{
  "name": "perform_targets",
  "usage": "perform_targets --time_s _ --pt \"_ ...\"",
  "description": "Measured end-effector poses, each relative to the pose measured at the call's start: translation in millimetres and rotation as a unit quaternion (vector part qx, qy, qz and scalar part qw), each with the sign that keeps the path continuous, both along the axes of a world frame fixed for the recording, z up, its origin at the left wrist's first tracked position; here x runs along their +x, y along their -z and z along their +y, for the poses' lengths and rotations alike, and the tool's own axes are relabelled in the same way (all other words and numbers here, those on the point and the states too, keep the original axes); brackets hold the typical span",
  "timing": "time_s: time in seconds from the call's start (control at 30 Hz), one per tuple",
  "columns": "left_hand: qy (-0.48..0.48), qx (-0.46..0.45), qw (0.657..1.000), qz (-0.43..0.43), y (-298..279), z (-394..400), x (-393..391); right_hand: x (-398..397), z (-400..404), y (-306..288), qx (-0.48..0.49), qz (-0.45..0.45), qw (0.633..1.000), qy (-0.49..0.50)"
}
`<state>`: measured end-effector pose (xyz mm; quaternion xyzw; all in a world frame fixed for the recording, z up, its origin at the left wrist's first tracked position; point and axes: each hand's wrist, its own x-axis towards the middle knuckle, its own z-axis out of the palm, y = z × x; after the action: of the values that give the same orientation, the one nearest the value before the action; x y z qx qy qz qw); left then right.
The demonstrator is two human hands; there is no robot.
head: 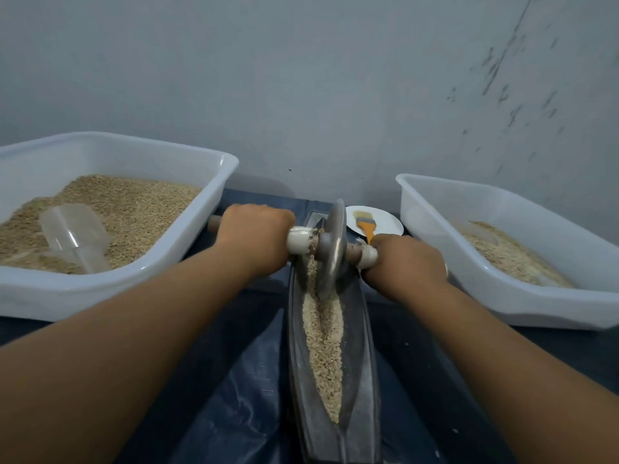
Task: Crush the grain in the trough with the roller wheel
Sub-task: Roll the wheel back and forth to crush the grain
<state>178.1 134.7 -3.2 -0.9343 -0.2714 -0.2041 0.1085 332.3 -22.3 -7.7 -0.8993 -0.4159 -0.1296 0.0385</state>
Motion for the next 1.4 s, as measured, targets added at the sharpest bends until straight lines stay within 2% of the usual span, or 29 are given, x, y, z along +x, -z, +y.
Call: perform_targets --time_s 0.1,0.2,0.27,0.4,0.47,0.53,0.67,0.73,0.87,0.97,1.03,1.2,1.4 --pt "0.002 0.017 0.999 -0.039 11 -10 -14 -6 -11 4 0.019 -0.041 0.999 -0.014" --pt "0.042 0.08 0.992 -0.09 29 -25 -35 -20 -37 20 0.021 -0.151 0.987 -0.039" --pt "0.053 0.099 0.988 -0.109 32 -28 -40 -26 -43 21 0.024 -0.19 0.981 -0.037" --pt "0.004 0.049 0.998 -0.044 18 -22 -25 -17 -25 10 0.03 -0.061 0.998 -0.014" --pt "-0.01 0.026 0.999 -0.032 11 -22 -21 -15 -17 4 0.026 -0.027 0.999 -0.01" --pt "-0.013 0.014 0.999 -0.036 10 -29 -29 -22 -22 3 0.033 -0.036 0.999 -0.01" --pt "0.041 0.054 0.992 -0.104 27 -54 -63 -47 -57 19 0.094 -0.172 0.979 -0.057" --pt "0.034 0.059 0.991 -0.116 34 -59 -70 -52 -64 22 0.126 -0.192 0.971 -0.072" --pt "-0.011 0.029 0.998 -0.063 23 -50 -54 -48 -45 6 0.059 -0.13 0.989 -0.024" --pt "-0.033 0.02 0.998 -0.052 19 -46 -47 -49 -39 -1 0.06 -0.065 0.996 -0.014" --pt "-0.016 0.02 0.998 -0.055 18 -56 -57 -57 -50 3 0.063 -0.076 0.995 -0.018" --pt "0.034 0.043 0.995 -0.089 25 -74 -83 -76 -91 22 0.185 -0.129 0.97 -0.095" --pt "-0.008 0.022 0.998 -0.057 16 -61 -61 -70 -64 6 0.094 -0.077 0.992 -0.041"
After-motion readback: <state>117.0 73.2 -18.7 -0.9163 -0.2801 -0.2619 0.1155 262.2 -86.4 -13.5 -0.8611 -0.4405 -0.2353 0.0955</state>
